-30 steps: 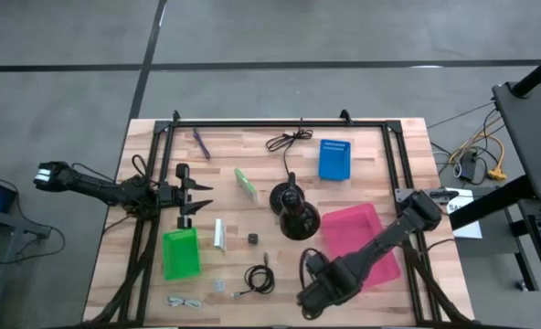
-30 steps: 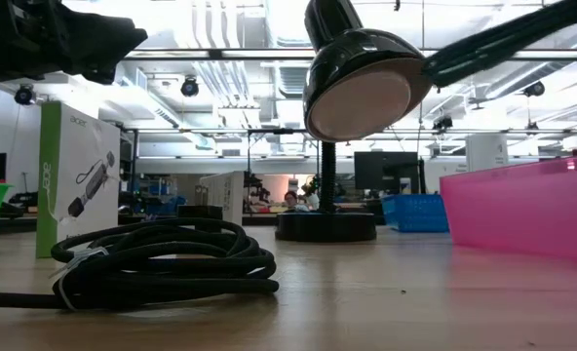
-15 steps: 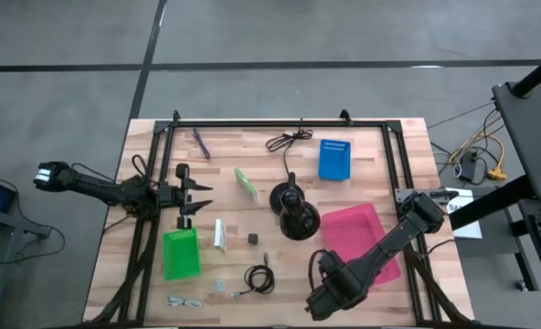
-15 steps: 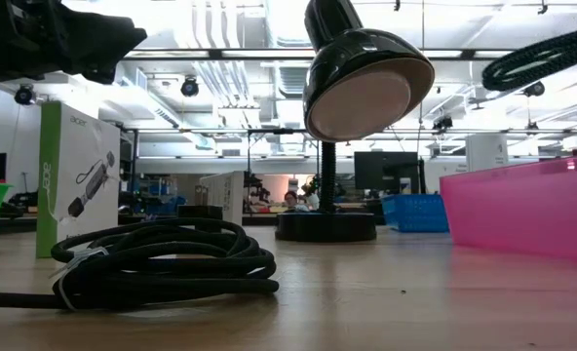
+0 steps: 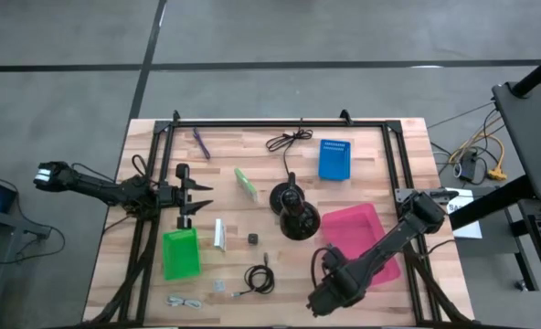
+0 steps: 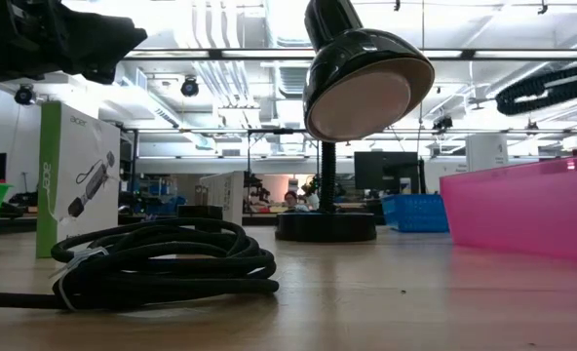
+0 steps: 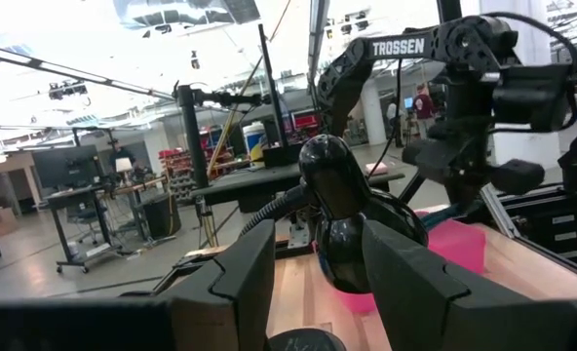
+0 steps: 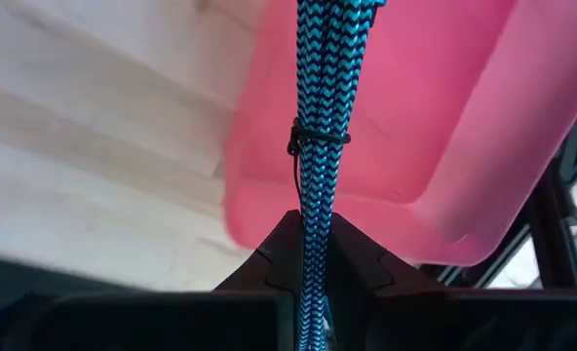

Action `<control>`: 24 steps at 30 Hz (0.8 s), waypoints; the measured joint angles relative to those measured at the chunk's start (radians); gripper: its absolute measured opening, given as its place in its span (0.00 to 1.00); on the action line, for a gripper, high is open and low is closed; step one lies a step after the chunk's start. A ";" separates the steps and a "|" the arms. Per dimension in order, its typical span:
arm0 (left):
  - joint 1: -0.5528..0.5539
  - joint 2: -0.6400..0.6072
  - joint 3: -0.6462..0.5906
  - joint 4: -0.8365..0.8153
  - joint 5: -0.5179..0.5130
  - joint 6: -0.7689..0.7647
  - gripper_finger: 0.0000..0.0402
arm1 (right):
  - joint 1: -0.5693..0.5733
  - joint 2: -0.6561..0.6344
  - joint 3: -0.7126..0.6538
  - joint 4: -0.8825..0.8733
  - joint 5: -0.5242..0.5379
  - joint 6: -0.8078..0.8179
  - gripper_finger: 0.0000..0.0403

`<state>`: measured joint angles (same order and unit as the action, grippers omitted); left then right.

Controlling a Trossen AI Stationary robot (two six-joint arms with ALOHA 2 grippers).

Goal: Pick and place items into bin
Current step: Put the blue charger cable into the red bin

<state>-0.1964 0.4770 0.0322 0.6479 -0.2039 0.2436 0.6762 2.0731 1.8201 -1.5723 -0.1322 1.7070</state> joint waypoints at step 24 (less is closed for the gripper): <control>0.000 0.000 0.000 0.000 -0.003 0.000 0.35 | -0.131 -0.055 -0.197 0.002 0.000 -0.097 0.04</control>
<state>-0.1966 0.4770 0.0322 0.6479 -0.2070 0.2436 0.5449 2.0178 1.6232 -1.5703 -0.1318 1.6100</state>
